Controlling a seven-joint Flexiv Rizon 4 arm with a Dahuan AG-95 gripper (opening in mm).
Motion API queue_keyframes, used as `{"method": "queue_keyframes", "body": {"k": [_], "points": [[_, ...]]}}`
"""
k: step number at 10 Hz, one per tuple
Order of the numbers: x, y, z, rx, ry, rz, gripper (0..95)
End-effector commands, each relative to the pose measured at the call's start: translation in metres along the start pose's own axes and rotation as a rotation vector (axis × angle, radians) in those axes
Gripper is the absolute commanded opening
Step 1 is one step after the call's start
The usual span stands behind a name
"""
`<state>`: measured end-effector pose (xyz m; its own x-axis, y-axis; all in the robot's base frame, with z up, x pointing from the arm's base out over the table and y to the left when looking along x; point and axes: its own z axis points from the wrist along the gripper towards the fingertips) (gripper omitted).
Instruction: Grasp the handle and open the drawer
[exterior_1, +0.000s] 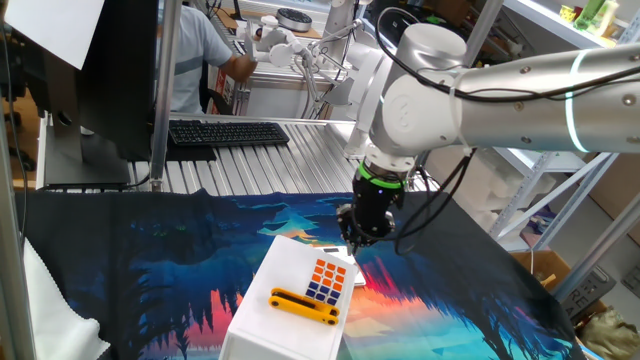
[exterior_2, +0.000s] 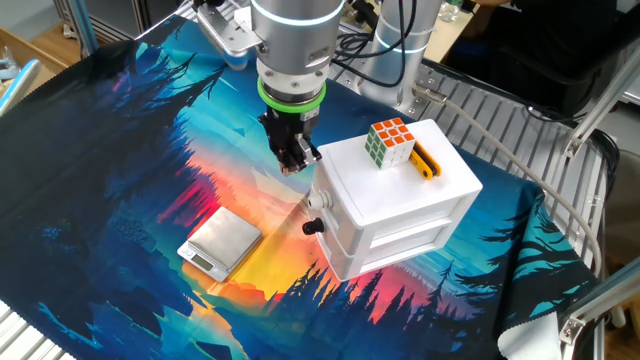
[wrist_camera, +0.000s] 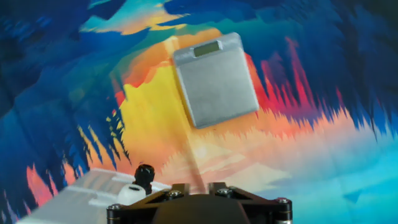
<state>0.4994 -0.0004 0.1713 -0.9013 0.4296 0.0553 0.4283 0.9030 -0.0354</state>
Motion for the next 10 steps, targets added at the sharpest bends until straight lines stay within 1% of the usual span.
{"method": "queue_keyframes", "body": {"k": [1, 3, 6, 7, 8, 10], "points": [[0.001, -0.001, -0.002, -0.029, 0.017, 0.044, 0.0], [0.004, 0.003, -0.005, -0.024, 0.016, 0.066, 0.0], [0.012, 0.011, -0.011, -0.031, 0.021, 0.142, 0.0], [0.015, 0.015, -0.013, -0.037, 0.024, 0.175, 19.0], [0.016, 0.017, -0.015, -0.038, 0.025, 0.194, 19.0], [0.017, 0.023, -0.019, -0.049, 0.032, 0.232, 19.0]]}}
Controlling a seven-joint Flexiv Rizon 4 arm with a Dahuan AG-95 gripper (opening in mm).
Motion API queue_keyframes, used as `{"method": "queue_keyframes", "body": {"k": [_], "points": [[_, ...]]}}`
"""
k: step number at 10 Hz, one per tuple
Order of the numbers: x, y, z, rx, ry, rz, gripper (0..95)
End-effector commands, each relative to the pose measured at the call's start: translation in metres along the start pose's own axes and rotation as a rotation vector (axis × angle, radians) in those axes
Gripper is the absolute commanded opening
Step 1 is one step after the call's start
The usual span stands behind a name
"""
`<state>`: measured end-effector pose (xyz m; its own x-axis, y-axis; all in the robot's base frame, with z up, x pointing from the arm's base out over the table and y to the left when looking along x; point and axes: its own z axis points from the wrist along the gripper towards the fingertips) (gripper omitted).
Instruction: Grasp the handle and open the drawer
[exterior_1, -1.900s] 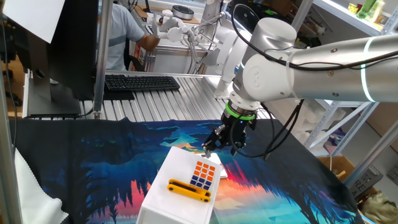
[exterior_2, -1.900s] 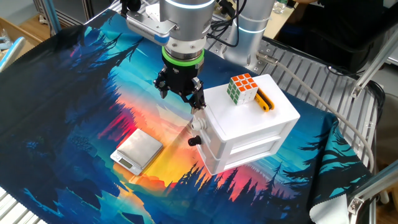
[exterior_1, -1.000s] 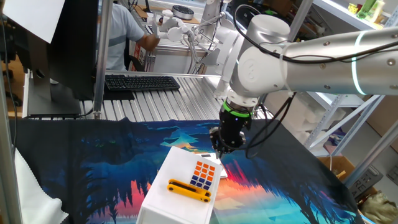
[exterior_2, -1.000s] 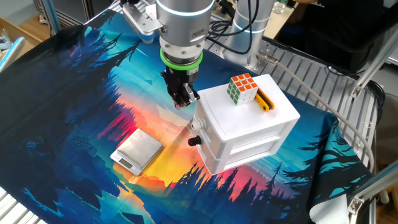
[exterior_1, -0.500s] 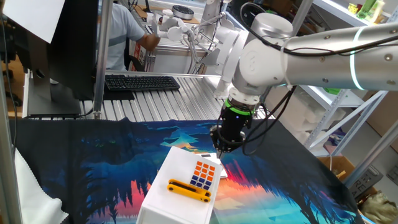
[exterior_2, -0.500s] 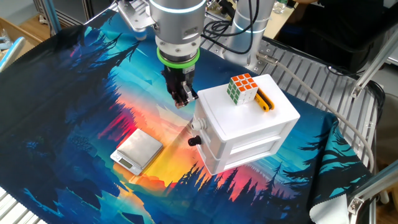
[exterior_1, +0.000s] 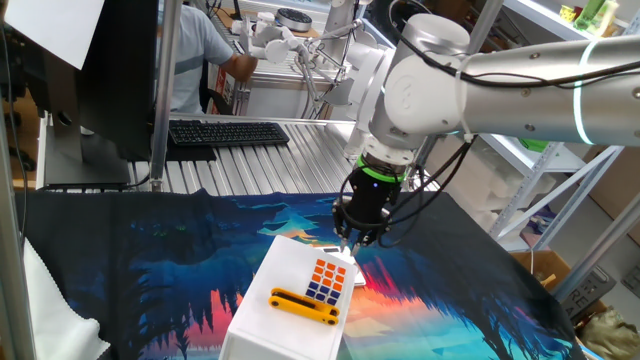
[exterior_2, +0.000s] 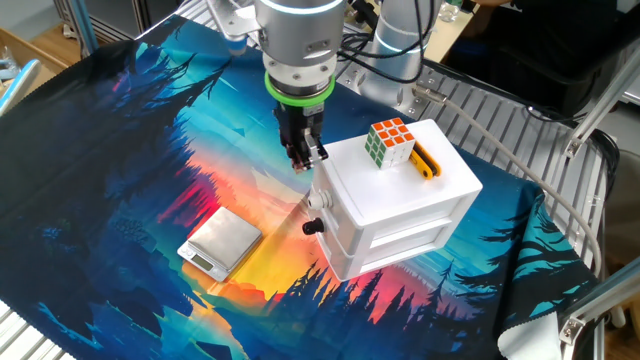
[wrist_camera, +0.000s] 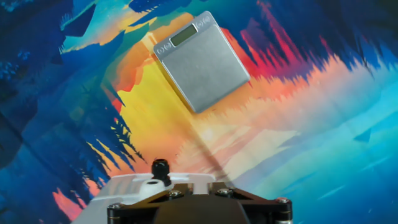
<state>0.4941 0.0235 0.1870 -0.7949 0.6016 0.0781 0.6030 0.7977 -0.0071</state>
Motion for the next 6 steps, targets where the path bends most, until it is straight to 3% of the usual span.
{"method": "queue_keyframes", "body": {"k": [1, 6], "points": [[0.003, 0.008, -0.003, -0.009, 0.004, 0.041, 19.0], [0.005, 0.026, 0.006, -0.017, -0.011, 0.106, 19.0]]}}
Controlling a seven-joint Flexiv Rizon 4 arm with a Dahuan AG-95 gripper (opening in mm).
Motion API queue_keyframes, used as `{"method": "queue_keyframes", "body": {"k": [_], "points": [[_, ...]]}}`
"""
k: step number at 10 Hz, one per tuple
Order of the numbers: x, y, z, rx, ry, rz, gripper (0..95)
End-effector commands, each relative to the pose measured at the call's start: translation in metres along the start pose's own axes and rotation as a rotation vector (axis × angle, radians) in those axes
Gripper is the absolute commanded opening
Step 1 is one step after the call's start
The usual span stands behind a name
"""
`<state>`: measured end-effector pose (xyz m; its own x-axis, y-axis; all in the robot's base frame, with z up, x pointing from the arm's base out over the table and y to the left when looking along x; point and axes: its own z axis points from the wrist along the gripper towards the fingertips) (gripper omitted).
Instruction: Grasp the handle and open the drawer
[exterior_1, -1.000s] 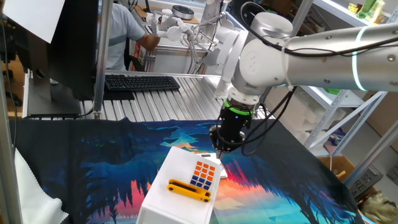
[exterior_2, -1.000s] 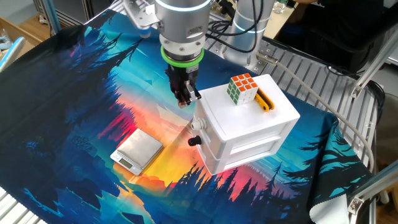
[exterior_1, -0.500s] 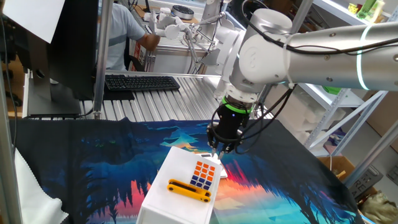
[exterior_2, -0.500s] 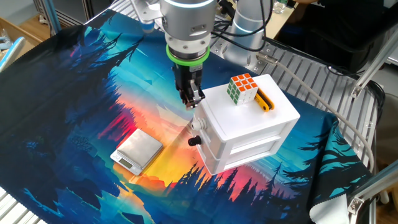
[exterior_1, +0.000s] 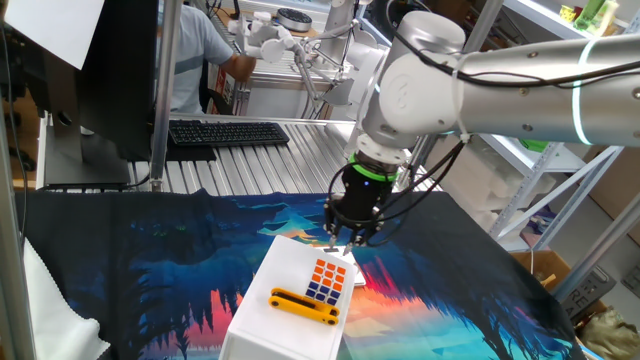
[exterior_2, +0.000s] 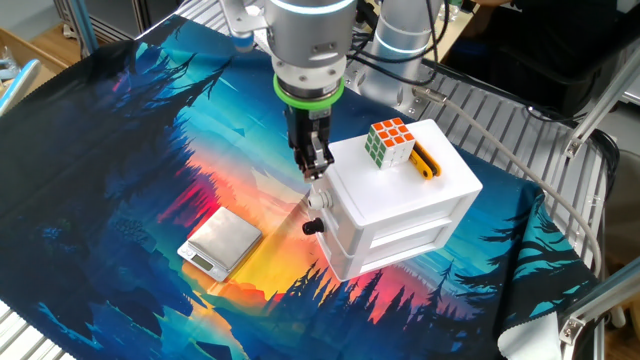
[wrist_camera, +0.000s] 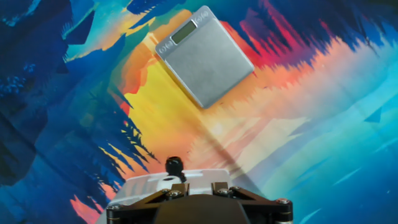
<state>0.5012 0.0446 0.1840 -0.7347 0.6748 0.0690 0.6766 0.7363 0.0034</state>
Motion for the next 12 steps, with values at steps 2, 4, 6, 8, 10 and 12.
{"method": "queue_keyframes", "body": {"k": [2, 4, 6, 8, 10, 12], "points": [[-0.003, 0.010, 0.004, 0.003, -0.005, 0.019, 38.0], [-0.007, 0.016, 0.006, 0.005, -0.006, 0.024, 38.0], [-0.008, 0.018, 0.007, 0.006, -0.007, 0.024, 38.0], [-0.005, 0.020, 0.007, 0.005, -0.008, 0.028, 38.0], [0.001, 0.024, 0.008, 0.002, -0.014, 0.032, 38.0], [0.005, 0.030, 0.014, 0.001, -0.024, 0.036, 38.0]]}}
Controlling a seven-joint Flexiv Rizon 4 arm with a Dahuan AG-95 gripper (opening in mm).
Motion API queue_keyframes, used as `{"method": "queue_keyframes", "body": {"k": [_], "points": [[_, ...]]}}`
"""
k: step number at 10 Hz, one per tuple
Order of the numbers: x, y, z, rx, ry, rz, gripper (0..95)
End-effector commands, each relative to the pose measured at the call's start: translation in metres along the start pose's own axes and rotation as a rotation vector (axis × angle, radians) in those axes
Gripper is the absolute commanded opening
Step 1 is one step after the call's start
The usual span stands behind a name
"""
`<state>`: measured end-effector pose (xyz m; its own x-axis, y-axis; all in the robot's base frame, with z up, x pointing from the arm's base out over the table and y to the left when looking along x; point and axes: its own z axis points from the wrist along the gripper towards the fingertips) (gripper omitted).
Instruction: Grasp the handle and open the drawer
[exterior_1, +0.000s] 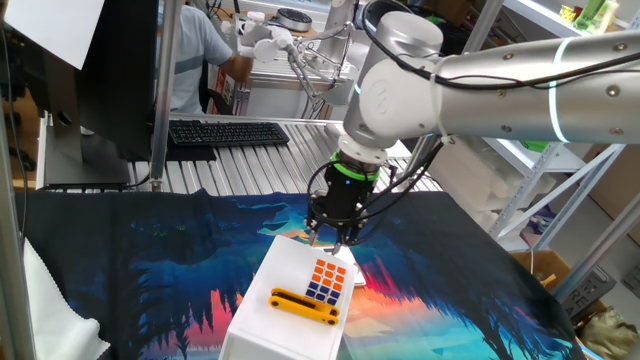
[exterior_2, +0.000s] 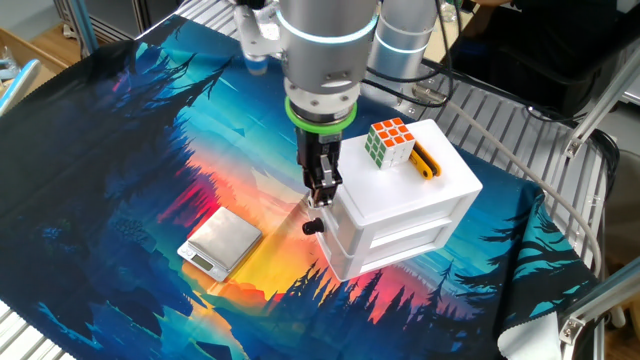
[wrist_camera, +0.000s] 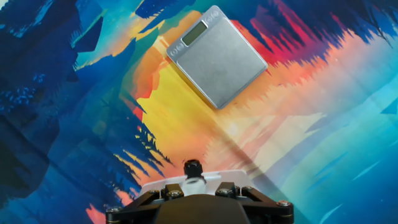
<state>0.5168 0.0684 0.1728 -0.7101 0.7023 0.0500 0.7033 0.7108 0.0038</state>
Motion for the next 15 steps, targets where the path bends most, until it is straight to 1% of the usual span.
{"method": "queue_keyframes", "body": {"k": [1, 3, 6, 8, 11, 12, 14, 15], "points": [[0.003, 0.003, 0.005, 0.007, -0.010, -0.003, 38.0], [0.003, 0.004, 0.007, 0.009, -0.014, -0.004, 38.0], [0.002, 0.005, 0.010, 0.025, -0.024, -0.023, 38.0], [0.002, 0.007, 0.014, 0.056, -0.044, -0.052, 38.0], [0.000, 0.006, 0.016, 0.053, -0.039, -0.067, 38.0], [0.000, 0.005, 0.017, 0.042, -0.030, -0.063, 38.0], [0.000, 0.004, 0.018, 0.038, -0.026, -0.062, 38.0], [-0.002, 0.000, 0.020, 0.034, -0.022, -0.069, 38.0]]}}
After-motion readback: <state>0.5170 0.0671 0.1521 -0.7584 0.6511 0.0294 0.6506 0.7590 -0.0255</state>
